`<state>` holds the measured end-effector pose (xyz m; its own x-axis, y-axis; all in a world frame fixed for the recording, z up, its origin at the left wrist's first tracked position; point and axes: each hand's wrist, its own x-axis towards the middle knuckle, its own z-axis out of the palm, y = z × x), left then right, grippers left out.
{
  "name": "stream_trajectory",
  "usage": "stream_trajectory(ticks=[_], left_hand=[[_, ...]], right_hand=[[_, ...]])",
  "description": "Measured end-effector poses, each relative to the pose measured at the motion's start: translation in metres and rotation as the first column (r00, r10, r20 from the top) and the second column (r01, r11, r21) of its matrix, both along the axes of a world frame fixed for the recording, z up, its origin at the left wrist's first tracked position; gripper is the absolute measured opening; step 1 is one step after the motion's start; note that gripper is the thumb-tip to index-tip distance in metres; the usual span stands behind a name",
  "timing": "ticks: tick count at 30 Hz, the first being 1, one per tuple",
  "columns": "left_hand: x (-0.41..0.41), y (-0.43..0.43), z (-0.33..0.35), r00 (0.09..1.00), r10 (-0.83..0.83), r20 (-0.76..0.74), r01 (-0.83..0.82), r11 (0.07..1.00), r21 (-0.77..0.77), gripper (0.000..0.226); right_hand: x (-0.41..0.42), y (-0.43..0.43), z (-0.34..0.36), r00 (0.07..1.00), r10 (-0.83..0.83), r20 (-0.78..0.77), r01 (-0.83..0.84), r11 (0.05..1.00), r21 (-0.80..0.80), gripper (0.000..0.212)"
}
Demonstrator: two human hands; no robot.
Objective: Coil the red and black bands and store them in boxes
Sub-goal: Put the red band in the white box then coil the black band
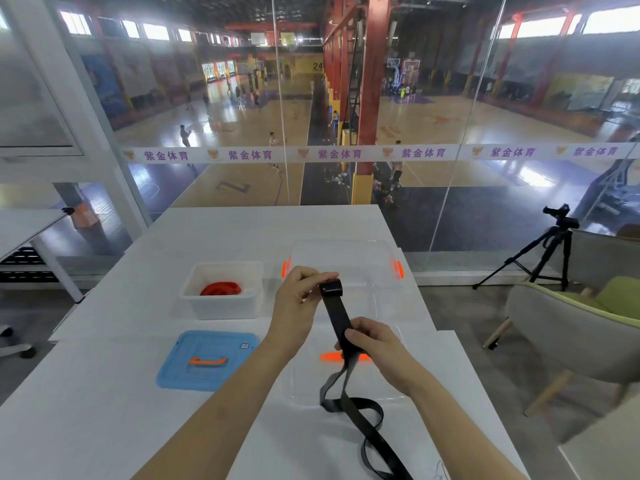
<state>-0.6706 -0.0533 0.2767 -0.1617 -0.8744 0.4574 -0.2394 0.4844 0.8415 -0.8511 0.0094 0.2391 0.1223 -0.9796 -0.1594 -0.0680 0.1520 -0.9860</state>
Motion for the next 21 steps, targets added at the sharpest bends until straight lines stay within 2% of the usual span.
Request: stream_trajectory(ticks=[4,7,8,10,13,14,21], left_hand=[[0.001,0.003,-0.003,0.994,0.035,0.099,-0.025,0.994,-0.102,0.042],[0.005,0.005,-0.004,0.979,0.078,0.19,-0.039,0.979,-0.203,0.027],[0.006,0.004,-0.005,0.974,0.092,0.207,-0.049,0.977,-0.206,0.035],[0.007,0.002,-0.005,0.975,0.1,0.2,-0.077,0.99,-0.12,0.055],[0.005,0.005,0.0,0.991,0.054,0.119,-0.063,0.995,0.077,0.036],[0.004,0.007,0.0,0.994,0.051,0.1,-0.061,0.993,0.1,0.032],[-0.004,0.017,0.003,0.957,0.16,0.242,-0.143,0.986,-0.085,0.033]], right_hand=[[-0.001,-0.002,0.004,0.997,-0.064,-0.038,0.064,0.998,-0.004,0.017],[-0.001,-0.001,0.009,0.994,-0.11,0.019,0.111,0.993,-0.044,0.014],[-0.001,-0.001,0.011,0.991,-0.121,0.052,0.124,0.991,-0.052,0.013],[0.001,0.0,0.015,0.989,-0.127,0.081,0.132,0.99,-0.059,0.013],[0.004,0.001,0.02,0.987,-0.131,0.089,0.136,0.989,-0.055,0.013],[0.005,0.001,0.022,0.987,-0.131,0.089,0.136,0.989,-0.053,0.015],[0.006,0.006,0.032,0.995,-0.068,0.076,0.073,0.995,-0.062,0.052]])
